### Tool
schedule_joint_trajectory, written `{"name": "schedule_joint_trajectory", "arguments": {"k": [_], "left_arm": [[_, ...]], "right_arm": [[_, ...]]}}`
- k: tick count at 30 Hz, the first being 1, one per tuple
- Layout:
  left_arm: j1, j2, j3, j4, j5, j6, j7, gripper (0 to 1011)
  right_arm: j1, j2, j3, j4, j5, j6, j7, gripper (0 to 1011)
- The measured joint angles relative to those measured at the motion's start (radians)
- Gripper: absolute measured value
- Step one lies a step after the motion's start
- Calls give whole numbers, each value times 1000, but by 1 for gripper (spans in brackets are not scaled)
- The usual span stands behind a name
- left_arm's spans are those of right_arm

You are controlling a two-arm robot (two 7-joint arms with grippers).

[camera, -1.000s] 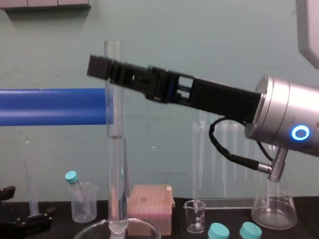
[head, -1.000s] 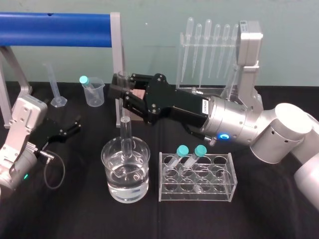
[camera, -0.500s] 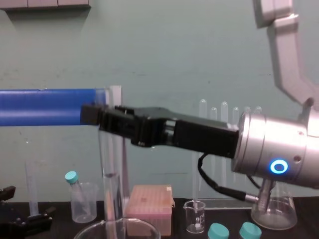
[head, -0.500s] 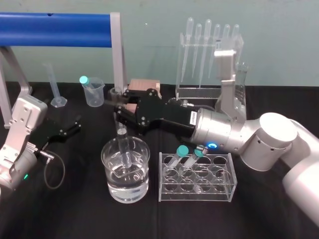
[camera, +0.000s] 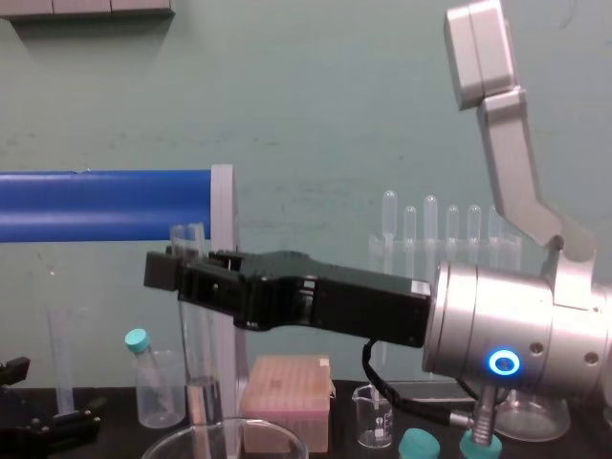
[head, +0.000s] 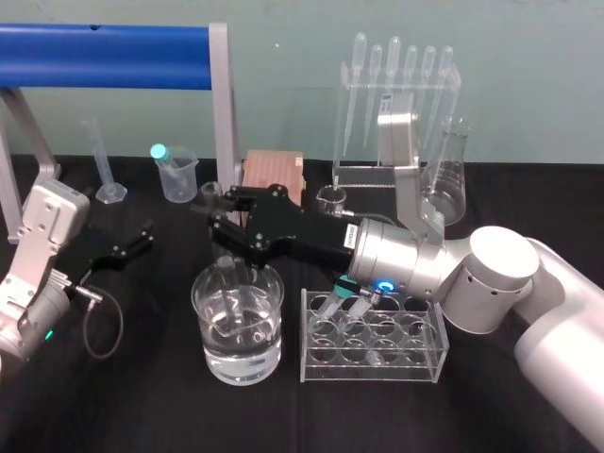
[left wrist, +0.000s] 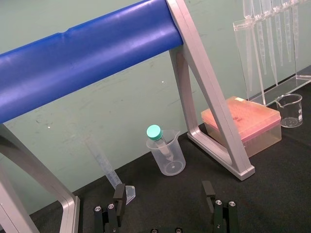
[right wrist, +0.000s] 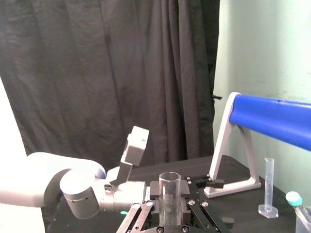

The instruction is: Hold the test tube with one hand and immerse one end into the beaker, then return it to the test tube rack.

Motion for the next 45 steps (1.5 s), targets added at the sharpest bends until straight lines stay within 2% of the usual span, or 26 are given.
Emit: {"name": "schedule_joint_trajectory", "arguments": {"k": [17,45], "left_arm": [[0,0,0,0,0,0,0,1000],[0,0,0,0,0,0,0,1000]], "right_arm": [[3,-13,-1,46,-27,13,8,228],[0,-13,0,46,-30,19,12,228]]}}
